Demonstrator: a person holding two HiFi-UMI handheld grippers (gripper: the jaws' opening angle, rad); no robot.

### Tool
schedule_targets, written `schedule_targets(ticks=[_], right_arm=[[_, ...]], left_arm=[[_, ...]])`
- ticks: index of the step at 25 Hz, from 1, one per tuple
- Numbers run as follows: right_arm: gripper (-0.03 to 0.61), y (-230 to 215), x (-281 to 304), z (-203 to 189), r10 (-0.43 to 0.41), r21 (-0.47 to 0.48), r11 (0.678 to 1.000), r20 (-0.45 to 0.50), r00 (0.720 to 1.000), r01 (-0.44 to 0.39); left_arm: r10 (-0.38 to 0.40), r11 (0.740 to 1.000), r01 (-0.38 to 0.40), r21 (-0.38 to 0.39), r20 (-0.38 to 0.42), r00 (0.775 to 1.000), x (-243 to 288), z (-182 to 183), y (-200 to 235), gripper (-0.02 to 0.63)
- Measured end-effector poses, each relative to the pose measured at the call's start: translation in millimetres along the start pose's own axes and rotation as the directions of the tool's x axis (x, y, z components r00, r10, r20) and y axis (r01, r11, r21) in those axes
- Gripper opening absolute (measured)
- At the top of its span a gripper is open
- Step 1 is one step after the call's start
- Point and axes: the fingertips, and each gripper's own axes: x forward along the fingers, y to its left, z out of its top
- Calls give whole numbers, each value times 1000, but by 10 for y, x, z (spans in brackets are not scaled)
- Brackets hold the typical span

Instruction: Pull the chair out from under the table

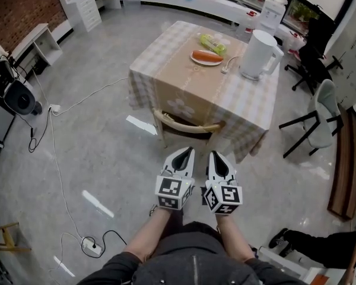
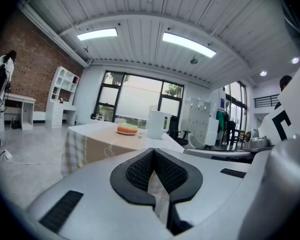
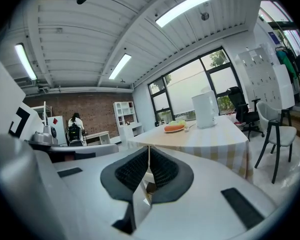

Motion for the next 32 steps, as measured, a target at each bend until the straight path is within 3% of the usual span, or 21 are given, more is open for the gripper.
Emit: schedule_targets(ticks=[9,24,32], right_arm=[[14,-38,626,210,11,-7,1000,18,1000,-10],[14,-320,1505,354,-39,1,999,48,998,39],[14,-415,1749,303,-55,5,999,27,998,54]], left_arm=[[-16,999,16,40,-10,1000,515,246,412,9],[-120,987,120,106,-1,993,1390,475,759,9],[-121,988,122,92,-19,992,1637,453,960,9]])
